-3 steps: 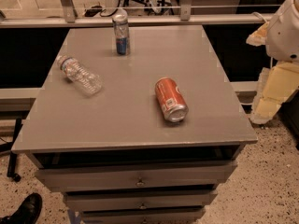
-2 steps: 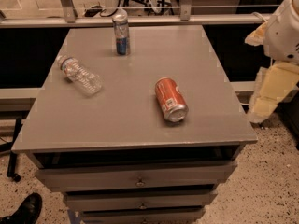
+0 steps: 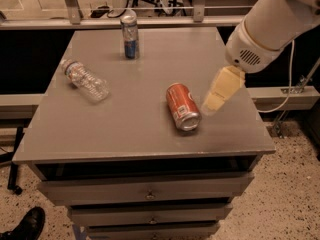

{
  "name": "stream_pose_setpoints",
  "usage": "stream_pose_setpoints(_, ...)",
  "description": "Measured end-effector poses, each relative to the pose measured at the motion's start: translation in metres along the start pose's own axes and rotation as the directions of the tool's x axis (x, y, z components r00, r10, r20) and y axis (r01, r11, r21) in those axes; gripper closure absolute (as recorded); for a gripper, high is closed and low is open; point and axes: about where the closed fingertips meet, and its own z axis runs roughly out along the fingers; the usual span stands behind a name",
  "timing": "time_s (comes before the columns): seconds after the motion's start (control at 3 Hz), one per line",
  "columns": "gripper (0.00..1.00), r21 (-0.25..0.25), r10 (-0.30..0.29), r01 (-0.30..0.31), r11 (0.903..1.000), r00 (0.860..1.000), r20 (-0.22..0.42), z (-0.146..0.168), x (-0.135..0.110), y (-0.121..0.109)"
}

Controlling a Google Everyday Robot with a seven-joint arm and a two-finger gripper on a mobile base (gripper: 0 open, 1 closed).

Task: Place coke can upright

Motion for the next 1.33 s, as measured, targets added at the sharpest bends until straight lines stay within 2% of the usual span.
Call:
stream_pose_setpoints(0.33,0.0,0.043,0.18,-0.181,0.9826,0.984,0.017,0.033,-0.029,-0.016)
stream_pose_setpoints(0.67,0.0,0.041,0.303,-0.304,0.9519,0.953,0.019,0.044,-0.049,-0.015)
stream_pose_setpoints(1.0,0.0,0.034,0.426,-0.426,0.9043,0.905,0.006,0.055,-0.063,-0.005)
stream_pose_setpoints(1.33,0.0,0.05,0.536,-0.534,0.8441,0.844,-0.033,0.075,-0.062,0.01)
